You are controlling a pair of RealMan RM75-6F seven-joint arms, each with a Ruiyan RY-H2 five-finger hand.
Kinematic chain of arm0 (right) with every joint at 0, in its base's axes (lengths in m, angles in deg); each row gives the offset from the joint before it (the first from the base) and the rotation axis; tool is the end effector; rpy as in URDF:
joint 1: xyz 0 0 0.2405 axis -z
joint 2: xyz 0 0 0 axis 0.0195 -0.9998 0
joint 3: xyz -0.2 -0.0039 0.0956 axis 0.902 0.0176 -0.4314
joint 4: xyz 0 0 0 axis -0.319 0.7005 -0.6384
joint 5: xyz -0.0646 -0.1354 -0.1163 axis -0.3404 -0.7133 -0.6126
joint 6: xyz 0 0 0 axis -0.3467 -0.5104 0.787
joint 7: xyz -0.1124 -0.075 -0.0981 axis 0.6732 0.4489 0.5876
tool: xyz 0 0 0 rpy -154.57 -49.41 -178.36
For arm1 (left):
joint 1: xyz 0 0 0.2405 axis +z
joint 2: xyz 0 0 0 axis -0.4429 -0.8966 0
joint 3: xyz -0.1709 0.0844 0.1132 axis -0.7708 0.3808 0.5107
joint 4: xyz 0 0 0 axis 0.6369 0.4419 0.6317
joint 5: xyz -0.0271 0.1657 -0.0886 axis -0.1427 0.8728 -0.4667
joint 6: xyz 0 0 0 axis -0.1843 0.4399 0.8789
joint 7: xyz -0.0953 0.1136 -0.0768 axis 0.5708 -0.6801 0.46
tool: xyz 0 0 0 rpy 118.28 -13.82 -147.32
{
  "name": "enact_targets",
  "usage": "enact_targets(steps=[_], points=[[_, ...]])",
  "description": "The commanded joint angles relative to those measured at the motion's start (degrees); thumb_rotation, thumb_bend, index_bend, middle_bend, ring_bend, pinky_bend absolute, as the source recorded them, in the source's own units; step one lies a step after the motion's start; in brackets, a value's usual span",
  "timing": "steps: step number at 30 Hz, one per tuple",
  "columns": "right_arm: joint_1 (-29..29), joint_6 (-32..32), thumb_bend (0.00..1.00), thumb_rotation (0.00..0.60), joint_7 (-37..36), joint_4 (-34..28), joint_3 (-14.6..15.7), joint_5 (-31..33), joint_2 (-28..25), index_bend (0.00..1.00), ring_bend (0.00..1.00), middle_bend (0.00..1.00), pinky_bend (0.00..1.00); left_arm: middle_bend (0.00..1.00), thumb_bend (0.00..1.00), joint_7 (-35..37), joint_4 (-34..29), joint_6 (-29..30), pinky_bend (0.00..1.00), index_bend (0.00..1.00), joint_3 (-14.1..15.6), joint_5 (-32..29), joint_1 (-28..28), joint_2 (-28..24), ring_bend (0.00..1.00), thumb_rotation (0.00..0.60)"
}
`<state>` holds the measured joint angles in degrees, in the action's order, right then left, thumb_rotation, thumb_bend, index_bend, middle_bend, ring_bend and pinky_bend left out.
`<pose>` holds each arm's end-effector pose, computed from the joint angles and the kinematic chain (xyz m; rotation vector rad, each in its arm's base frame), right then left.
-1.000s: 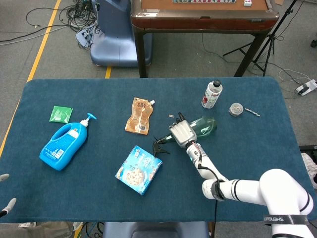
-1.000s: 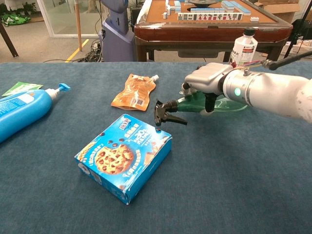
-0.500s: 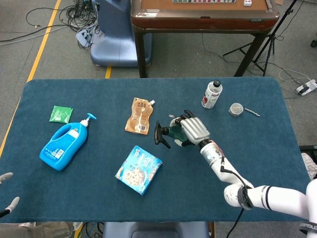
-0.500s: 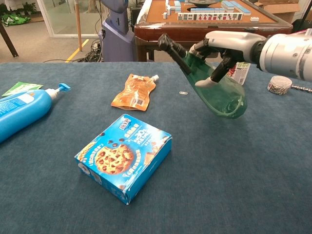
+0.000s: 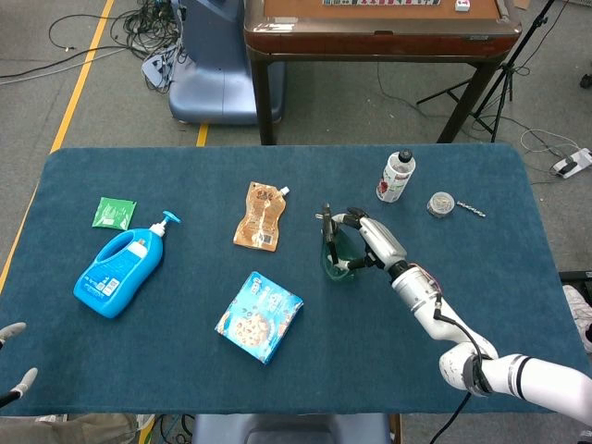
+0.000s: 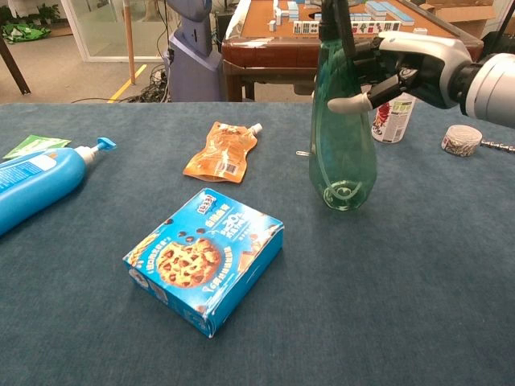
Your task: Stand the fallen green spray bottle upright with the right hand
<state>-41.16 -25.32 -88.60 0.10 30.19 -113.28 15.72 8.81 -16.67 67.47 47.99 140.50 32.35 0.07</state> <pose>-0.1053 -0.3564 0.0380 1.5732 -1.6661 1.4349 -0.2849 0.1349 0.1932 -1.2823 -0.9011 -0.8467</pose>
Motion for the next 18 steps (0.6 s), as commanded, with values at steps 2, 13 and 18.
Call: enact_targets(steps=[2,13,18], points=[[2.18,-2.25,0.34,0.6,-10.83,6.31,0.56,-6.25,3.11,0.57,0.21,0.4,0.07,0.02,0.26,-0.14,-0.12,-0.22,0.03,0.25,0.02,-0.04,-0.11,-0.04,0.04,0.6],[2.47,-6.22,0.23,0.6,-22.42,13.97,3.18,-12.76,6.5,0.53,0.21,0.39,0.08,0.02,0.26,-0.72,-0.7,-0.38,0.03,0.25,-0.02,0.03,-0.29,-0.16,0.04,0.6],[2.1,-6.17,0.17,0.6,-24.74,15.39,4.3,-13.89,6.78,0.46,0.21,0.36,0.08,0.02,0.26,-0.97,-0.89,-0.55,0.03,0.25,0.03,-0.05,-0.34,-0.21,0.04,0.6]])
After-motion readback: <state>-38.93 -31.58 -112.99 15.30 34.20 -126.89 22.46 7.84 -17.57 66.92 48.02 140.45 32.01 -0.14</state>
